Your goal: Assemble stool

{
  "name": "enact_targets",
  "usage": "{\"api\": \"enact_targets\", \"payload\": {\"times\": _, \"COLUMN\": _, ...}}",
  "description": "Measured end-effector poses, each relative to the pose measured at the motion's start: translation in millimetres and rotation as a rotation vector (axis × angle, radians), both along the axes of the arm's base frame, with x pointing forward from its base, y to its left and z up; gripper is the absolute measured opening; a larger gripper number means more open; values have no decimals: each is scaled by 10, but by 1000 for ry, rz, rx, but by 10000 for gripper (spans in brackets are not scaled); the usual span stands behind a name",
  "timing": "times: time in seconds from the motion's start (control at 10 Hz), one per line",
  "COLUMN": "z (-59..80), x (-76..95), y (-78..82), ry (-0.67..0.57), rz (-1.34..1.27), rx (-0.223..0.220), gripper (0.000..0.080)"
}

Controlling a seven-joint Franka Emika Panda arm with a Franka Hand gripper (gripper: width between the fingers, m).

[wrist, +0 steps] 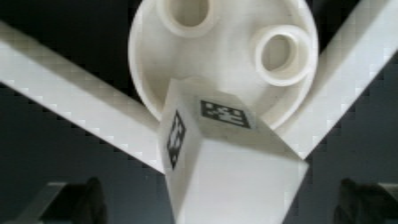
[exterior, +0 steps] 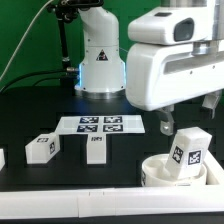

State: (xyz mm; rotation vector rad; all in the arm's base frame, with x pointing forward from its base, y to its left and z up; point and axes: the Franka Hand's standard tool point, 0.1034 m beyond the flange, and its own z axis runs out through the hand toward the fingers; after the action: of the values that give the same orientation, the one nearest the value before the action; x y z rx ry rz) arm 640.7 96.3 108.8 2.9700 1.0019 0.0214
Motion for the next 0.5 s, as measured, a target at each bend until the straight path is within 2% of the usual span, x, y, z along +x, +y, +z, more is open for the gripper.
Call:
{"api": "enact_targets", "payload": {"times": 0.1, "z": -4, "x": 56, "y": 17, "ry": -57, "rz": 74, "rx": -5, "gripper": 649}}
{"api": "enact_targets", "payload": {"times": 0.4, "z": -32, "x": 30, "y": -45, "ry": -43, "rz": 270, "rx": -31, "gripper": 649}}
{"api": "enact_targets", "payload": {"times": 0.5, "z": -90, "x": 1, "y": -39, "ry": -15, "rz": 383, "rx": -52, "gripper": 649}}
